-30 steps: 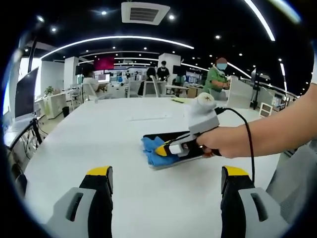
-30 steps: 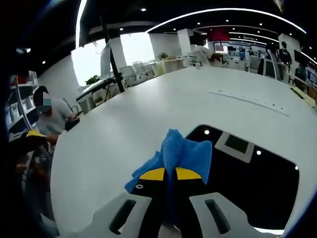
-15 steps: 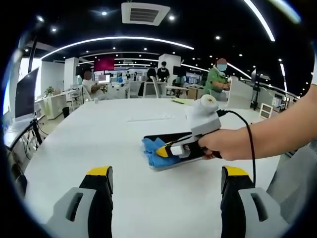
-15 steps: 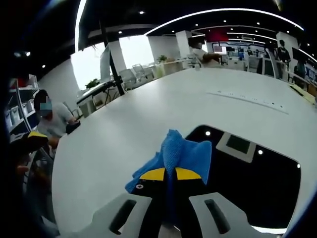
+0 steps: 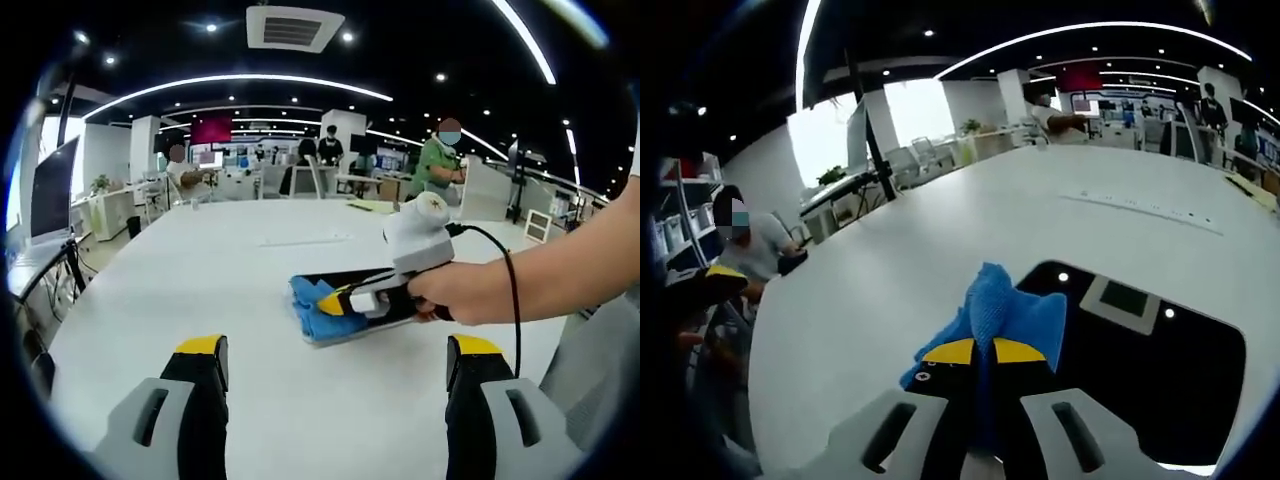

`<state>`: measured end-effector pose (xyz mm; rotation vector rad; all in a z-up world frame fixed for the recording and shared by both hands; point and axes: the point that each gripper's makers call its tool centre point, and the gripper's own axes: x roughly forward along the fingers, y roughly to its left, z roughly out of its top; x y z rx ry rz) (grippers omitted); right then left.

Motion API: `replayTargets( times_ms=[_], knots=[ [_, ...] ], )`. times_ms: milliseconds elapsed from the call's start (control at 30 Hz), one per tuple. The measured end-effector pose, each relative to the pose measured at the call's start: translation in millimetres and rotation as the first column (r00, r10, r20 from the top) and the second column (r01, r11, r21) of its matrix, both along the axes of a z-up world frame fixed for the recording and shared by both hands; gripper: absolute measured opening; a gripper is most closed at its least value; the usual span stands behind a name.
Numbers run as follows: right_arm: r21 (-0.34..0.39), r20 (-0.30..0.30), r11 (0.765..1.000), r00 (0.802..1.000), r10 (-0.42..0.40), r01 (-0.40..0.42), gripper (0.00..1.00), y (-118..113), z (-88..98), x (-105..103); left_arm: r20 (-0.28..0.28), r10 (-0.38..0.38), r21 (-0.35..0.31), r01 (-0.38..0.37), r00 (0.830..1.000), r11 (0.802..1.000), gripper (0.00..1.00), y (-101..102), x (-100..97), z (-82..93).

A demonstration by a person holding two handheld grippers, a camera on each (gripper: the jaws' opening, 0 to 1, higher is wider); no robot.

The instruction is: Wipe the mirror surface with the cleaning cloth until all visible marks leave the cleaned area.

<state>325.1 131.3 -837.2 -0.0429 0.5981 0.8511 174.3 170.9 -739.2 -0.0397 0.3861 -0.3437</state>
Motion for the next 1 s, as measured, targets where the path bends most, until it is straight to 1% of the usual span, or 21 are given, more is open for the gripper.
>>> replayTargets(
  times_ms=[233,367,533,700,800,867,1000],
  knots=[
    [0.019,0.021,1.000,1.000,-0.001,0.001,0.00,-4,13.9,-7,0.004,-0.005,0.000,0.005,1.000,1.000,0.91,-2,1.1,2.1],
    [0.052,0.043,0.999,0.999,-0.007,0.004,0.00,-9,29.8,-12,0.007,-0.006,0.001,0.006,1.000,1.000,0.91,-2,1.3,2.9],
    [0.080,0.053,0.997,0.998,-0.021,0.017,0.00,-19,41.9,-20,0.013,-0.015,0.002,0.015,1.000,1.000,0.91,-5,2.6,4.6],
    [0.080,0.045,0.996,0.998,-0.034,0.030,0.00,-33,42.5,-29,0.019,-0.034,0.002,0.034,0.999,0.999,0.91,-12,3.9,6.8],
    [0.083,0.046,0.995,0.998,-0.051,0.047,0.00,-48,45.2,-35,0.027,-0.045,0.002,0.045,0.999,0.999,0.91,-16,5.1,9.3],
    [0.086,0.056,0.995,0.996,-0.062,0.057,0.00,-59,50.4,-41,0.030,-0.053,0.001,0.053,0.998,0.999,0.91,-18,5.7,10.4],
    [0.079,0.057,0.994,0.995,-0.078,0.073,0.00,-76,53.2,-53,0.035,-0.072,-0.002,0.072,0.997,0.997,0.91,-25,6.7,12.0]
  ],
)
